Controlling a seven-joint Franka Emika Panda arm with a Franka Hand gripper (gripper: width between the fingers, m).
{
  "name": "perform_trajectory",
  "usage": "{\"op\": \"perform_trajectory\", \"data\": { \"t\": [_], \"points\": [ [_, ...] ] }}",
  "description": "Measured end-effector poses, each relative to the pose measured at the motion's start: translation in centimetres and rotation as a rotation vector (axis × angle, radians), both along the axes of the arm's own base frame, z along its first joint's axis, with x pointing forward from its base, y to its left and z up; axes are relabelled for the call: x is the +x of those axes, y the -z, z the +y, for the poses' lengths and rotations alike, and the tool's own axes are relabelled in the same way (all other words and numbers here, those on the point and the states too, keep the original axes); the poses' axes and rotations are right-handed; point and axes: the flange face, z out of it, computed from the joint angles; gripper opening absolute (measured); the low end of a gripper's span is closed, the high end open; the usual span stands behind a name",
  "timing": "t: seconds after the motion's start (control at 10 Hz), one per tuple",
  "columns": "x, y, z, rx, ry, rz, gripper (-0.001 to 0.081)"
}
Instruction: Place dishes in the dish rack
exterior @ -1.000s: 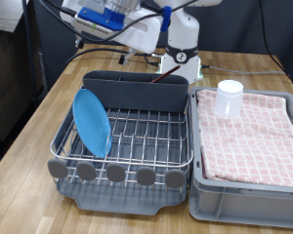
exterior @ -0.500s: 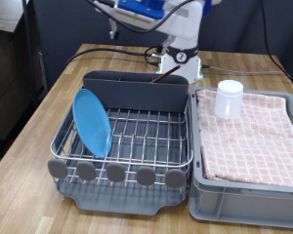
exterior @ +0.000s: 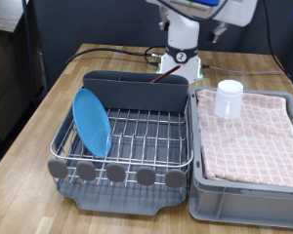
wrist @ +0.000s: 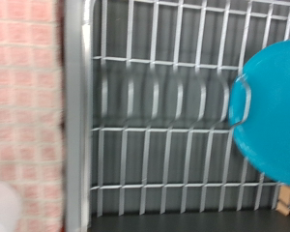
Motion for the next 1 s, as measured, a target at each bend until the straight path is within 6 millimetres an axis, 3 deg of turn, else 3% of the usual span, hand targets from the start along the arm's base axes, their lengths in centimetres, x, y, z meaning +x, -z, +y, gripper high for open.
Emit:
{"op": "perform_trajectory", "data": {
  "t": [0.4, 0.7, 1.0],
  "points": [
    [-1.1, -0.6, 5.3, 0.040, 0.055, 0.023, 0.0803],
    [-1.5, -0.2, 6.6, 0.077, 0.070, 0.031, 0.0803],
    [-1.9, 0.7, 6.6, 0.082, 0.082, 0.075, 0.0803]
  ]
}}
